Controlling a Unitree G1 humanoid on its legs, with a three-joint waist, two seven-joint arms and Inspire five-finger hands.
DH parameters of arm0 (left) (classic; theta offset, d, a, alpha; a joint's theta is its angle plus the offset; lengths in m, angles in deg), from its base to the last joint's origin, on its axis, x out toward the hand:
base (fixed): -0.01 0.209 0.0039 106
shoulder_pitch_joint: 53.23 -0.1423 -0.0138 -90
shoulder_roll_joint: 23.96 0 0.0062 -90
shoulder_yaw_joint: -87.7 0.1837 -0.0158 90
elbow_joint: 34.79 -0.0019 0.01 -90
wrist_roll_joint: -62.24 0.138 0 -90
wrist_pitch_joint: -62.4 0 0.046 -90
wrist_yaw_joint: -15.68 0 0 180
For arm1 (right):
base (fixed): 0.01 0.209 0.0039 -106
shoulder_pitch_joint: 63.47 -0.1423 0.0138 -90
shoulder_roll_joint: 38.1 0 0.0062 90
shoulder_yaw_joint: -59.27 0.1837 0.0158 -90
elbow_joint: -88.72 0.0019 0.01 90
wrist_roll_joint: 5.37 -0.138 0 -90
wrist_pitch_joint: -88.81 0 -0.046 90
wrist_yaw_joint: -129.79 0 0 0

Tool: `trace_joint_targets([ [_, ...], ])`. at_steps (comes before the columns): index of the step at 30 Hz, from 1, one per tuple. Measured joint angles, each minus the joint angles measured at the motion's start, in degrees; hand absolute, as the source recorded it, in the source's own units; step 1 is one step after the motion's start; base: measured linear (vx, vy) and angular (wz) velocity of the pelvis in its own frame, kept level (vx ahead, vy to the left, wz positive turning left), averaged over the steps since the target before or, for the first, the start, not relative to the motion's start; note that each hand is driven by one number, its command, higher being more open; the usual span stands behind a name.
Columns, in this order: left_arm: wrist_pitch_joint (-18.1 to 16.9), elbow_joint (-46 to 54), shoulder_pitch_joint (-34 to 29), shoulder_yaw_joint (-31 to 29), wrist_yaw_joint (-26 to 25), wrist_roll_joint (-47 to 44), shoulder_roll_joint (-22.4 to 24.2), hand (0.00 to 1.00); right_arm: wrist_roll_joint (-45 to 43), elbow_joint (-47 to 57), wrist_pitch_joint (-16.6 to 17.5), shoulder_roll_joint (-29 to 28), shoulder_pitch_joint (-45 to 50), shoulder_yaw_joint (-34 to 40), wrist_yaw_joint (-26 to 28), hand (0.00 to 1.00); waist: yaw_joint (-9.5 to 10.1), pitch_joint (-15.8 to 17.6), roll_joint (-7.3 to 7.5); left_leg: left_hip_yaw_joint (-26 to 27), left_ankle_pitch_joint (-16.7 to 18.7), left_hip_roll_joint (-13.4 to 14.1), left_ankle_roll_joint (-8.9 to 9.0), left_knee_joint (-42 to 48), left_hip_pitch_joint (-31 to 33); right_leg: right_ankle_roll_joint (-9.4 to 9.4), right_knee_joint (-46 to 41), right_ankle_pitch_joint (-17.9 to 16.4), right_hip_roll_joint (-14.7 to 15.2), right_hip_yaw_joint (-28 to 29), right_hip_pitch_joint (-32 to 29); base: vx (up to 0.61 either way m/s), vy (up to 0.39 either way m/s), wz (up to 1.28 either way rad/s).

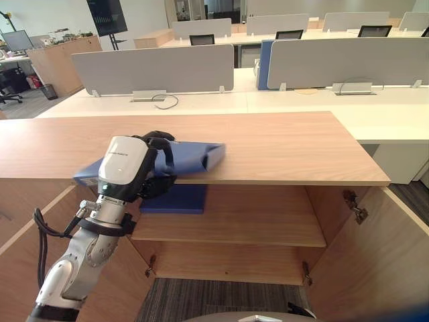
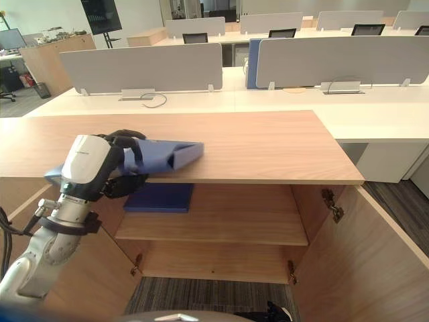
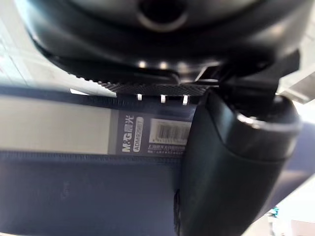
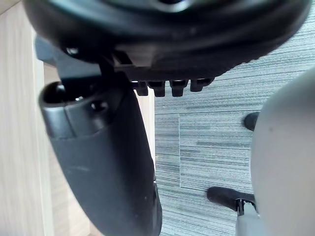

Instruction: Walk over to the cabinet, pick up the folder, carry it to the office cabinet, place the folder inside the office cabinet, then close the office cabinet door

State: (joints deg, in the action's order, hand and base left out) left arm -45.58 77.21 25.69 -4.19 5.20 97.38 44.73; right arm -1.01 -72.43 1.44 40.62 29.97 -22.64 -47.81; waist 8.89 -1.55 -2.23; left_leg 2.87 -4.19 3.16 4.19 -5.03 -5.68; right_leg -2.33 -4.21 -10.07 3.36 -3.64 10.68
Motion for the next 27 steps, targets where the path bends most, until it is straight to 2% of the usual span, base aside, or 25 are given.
trace_joint_targets([
  [2,-1.03,3.25,-1.48,0.83,3.03,-1.94,0.34,0.0,0.01,-0.48,0.01,0.0,-0.03,1.39,0.14,1.0,0.03,-0.01,0.04,-0.71,-0.06,-0.39,-0.1,0.01,0.31,-0.18,-0.01,-0.11,0.31,-0.8,0.05,0.01,0.013,0.19],
  [3,-1.58,5.81,-1.9,0.74,4.68,-5.67,1.0,0.0,-0.06,-1.01,-0.14,0.0,-0.03,2.98,0.16,1.0,0.41,0.0,0.07,-1.02,-0.04,-0.62,-0.23,0.02,0.42,-0.28,-0.03,-0.17,0.51,-1.1,0.11,0.01,0.013,0.13],
  [6,-1.8,9.03,-2.19,-0.83,5.59,-13.39,2.53,0.0,-0.16,-1.19,-0.4,-0.02,-0.02,5.11,0.39,1.0,0.48,0.04,0.11,-1.56,-0.03,-1.01,-0.44,0.02,0.44,-0.54,-0.13,-0.34,0.84,-1.67,0.33,0.0,0.018,0.12],
  [12,-1.81,12.87,-2.22,-8.48,8.71,-40.35,6.94,0.0,-3.74,-1.69,-1.24,-0.14,0.1,7.82,1.59,1.0,0.48,0.43,0.71,-1.9,0.04,-1.39,-0.81,0.03,0.29,-0.9,-0.69,-0.76,1.27,-2.15,0.39,0.0,0.006,0.03],
  [15,-1.95,13.3,-2.19,-13.93,9.15,-52.57,13.77,0.0,-9.17,-1.0,-1.1,-0.34,0.96,8.52,1.66,1.0,0.25,0.65,1.06,-1.45,0.17,-1.41,-1.08,0.03,0.13,-0.98,-0.82,-0.82,1.55,-1.69,0.26,-0.02,0.011,-0.05],
  [20,-1.98,14.26,-3.7,-18.31,6.55,-59.42,20.01,0.0,-14.98,2.64,0.52,-0.66,3.4,5.59,1.06,1.0,0.12,0.85,1.87,1.32,0.68,-1.06,-1.31,0.04,-0.26,-1.01,-1.67,-0.84,1.48,1.01,-1.07,-0.01,0.019,-0.27],
  [22,-1.91,14.67,-4.47,-18.39,6.6,-59.71,20.58,0.0,-15.7,4.85,0.54,-0.75,4.38,3.82,0.74,1.0,-0.2,0.99,2.35,1.91,0.78,-1.08,-1.44,0.05,-0.24,-1.03,-2.09,-0.84,1.52,1.69,-1.62,-0.02,0.019,-0.26],
  [25,-1.66,16.67,-6.72,-18.44,8.63,-60.55,21.65,0.0,-15.5,14.84,0.27,-1.0,7.73,-1.12,-0.05,1.0,-0.88,1.33,2.83,3.86,1.1,-0.98,-1.78,0.05,-0.4,-1.07,-2.77,-0.83,1.54,3.54,-2.67,-0.03,0.015,-0.3],
  [27,-1.66,17.0,-6.81,-18.6,10.54,-62.77,22.42,0.0,-14.95,26.26,0.01,-1.92,11.09,-2.7,-0.21,1.0,-1.6,1.47,2.65,5.27,1.34,-0.93,-1.99,0.09,-0.47,-1.22,-3.3,-0.87,1.51,5.09,-3.75,-0.04,0.014,-0.37],
])
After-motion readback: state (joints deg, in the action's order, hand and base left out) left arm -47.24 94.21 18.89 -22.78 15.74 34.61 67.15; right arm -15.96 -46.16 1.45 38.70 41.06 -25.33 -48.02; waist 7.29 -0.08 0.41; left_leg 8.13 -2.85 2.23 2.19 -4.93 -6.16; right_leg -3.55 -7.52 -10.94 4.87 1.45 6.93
